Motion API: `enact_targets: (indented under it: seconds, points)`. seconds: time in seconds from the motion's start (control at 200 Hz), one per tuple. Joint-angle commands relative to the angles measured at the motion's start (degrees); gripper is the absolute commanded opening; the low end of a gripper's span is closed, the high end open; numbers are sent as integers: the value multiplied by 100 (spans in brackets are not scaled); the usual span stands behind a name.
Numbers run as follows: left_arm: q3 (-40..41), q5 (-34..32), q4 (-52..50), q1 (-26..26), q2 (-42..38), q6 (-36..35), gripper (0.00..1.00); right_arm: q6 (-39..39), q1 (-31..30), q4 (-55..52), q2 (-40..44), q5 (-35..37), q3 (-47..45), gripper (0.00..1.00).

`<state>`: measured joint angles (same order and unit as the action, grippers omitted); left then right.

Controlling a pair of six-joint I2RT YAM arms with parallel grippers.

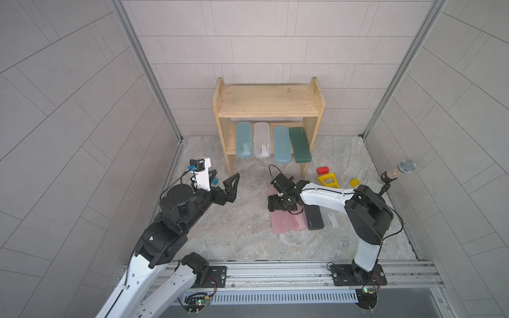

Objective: Remove the pencil cases from the shelf
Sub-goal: Place the pencil case at the center of the board.

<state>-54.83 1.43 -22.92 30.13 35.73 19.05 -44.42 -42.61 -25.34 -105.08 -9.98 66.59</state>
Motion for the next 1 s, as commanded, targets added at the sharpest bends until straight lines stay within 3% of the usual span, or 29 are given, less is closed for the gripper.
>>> enact_targets:
  seconds: [0.0,0.105,0.195,0.47,0.675,0.841,0.996]
  points:
    - [55,-5,95,13,-92,8,100,126,68,-233,128,187,-142,88]
    - [49,2,77,6,-75,3,100,177,112,-233,234,257,-224,91]
    - [46,31,98,12,-23,33,100,223,113,-241,352,294,-216,100]
    - [10,12,196,10,108,258,100,380,95,-419,991,413,86,100]
    - [-251,-622,-154,10,228,430,100,471,-5,-248,1645,269,153,100]
    - [-400,-1311,-481,4,397,400,100,-92,-121,600,1274,-760,155,100]
    - [-493,-1614,-707,2,479,264,100,-254,-395,990,615,-794,405,100]
